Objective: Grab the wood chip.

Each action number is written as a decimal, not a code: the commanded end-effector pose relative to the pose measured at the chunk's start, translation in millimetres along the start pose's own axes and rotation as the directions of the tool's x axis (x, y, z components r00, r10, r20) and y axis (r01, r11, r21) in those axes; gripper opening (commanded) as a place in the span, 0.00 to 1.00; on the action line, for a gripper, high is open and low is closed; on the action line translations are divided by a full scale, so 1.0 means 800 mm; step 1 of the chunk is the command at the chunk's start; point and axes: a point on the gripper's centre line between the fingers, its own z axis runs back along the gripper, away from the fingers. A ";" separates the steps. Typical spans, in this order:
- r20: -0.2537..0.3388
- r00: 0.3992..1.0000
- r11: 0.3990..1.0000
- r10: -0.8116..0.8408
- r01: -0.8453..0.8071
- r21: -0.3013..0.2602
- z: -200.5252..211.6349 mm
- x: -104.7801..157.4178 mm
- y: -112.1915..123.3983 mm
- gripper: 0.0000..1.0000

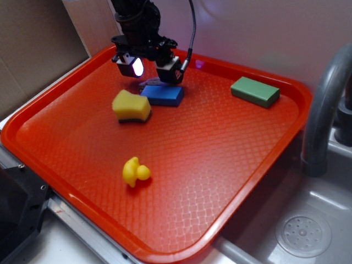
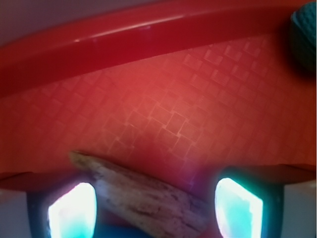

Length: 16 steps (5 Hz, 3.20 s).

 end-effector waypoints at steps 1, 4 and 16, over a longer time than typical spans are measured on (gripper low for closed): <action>0.092 0.953 0.957 -0.288 0.289 0.001 0.009 -0.014 -0.012 1.00; 0.097 0.948 0.953 -0.302 0.303 0.009 0.002 -0.027 0.000 1.00; 0.076 0.856 0.859 -0.511 0.508 0.061 -0.009 -0.001 0.006 0.00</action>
